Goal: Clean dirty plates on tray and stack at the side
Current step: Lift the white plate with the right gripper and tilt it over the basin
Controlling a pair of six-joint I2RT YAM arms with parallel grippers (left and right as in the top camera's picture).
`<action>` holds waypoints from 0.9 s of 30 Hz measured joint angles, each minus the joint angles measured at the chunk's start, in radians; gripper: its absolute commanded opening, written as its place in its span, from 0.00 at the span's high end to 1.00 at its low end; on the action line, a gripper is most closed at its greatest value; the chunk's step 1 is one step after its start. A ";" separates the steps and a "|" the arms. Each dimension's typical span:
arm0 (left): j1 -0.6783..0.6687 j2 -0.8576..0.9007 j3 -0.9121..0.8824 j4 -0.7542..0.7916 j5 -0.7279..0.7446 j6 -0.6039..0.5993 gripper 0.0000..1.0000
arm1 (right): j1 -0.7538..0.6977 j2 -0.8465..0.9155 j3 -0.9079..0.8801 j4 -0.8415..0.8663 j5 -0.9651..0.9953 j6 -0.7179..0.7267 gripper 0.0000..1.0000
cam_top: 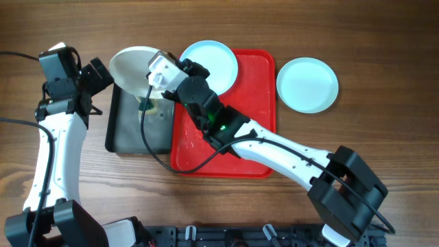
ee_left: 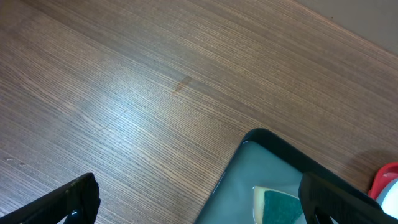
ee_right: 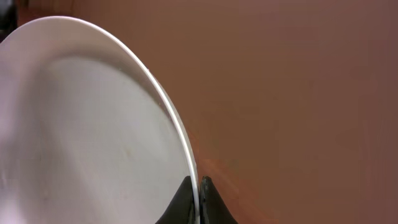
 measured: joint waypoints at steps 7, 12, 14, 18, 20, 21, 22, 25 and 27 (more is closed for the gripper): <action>0.000 0.000 0.000 0.000 0.000 0.000 0.00 | 0.022 0.000 0.000 0.046 0.000 -0.085 0.96; 0.000 0.000 0.000 0.000 0.000 0.000 0.00 | 0.022 0.000 0.000 0.055 -0.024 -0.199 0.95; 0.000 0.000 0.000 0.000 0.000 0.000 0.00 | 0.022 0.000 0.000 0.060 -0.028 -0.220 0.96; 0.000 0.000 0.000 0.000 0.000 0.000 0.00 | 0.022 0.000 0.000 0.060 -0.043 -0.240 0.96; 0.000 0.000 0.000 0.000 0.000 0.000 0.00 | 0.022 0.000 0.000 0.060 -0.051 -0.244 0.95; 0.000 0.000 0.000 0.000 0.000 0.000 0.00 | 0.022 0.000 0.000 0.060 -0.053 -0.244 0.95; 0.000 0.000 0.000 0.000 0.000 0.000 0.00 | 0.022 0.000 0.000 0.060 -0.054 -0.244 0.96; 0.000 0.000 0.000 0.000 0.000 0.000 0.00 | 0.022 0.000 0.000 0.060 -0.058 -0.248 0.95; 0.000 0.000 0.000 0.000 0.000 0.000 0.00 | 0.022 0.000 0.000 0.060 -0.061 -0.251 0.96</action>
